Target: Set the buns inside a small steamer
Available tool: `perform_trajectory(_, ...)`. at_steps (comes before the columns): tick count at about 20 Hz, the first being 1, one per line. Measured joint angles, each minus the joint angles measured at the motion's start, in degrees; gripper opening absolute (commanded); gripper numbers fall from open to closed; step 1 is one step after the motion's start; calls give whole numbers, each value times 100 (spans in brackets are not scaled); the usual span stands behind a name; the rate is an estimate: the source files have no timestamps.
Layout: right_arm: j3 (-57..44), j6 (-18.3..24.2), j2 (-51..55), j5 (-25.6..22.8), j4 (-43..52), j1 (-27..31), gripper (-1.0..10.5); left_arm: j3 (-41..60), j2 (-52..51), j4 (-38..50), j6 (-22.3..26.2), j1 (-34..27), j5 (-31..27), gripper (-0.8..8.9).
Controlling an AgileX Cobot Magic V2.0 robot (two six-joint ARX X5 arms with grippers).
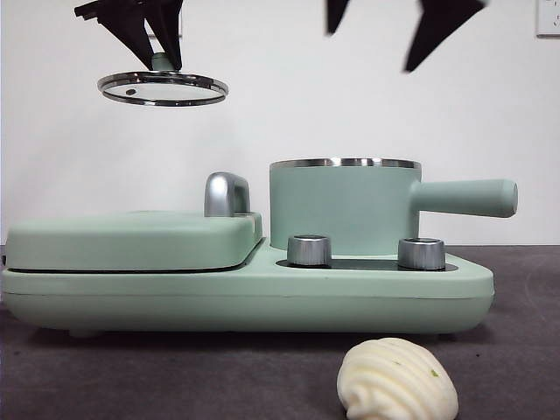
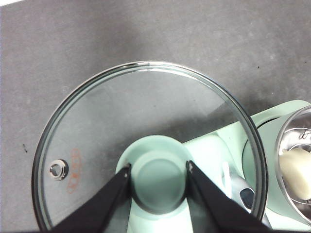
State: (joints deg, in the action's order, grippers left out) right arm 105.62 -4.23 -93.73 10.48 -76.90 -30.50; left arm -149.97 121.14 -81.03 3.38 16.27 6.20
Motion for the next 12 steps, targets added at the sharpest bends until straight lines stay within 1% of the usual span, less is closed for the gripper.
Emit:
perform_trajectory(3,-1196,-2,1106,0,7,-186,528,0,0,0,0,13,0,51)
perform_trajectory(5,-2092,-46,1853,11,87,-411,528,0,0,2,0,48,0,51)
perform_trajectory(8,-3340,-367,2822,22,710,-852,527,0,0,0,0,122,0,51)
perform_trajectory(10,-4111,-535,3154,20,1025,-1248,527,0,0,0,0,173,0,51)
perform_trajectory(12,-4776,-686,3161,4,1591,-1657,527,0,0,0,0,236,0,51)
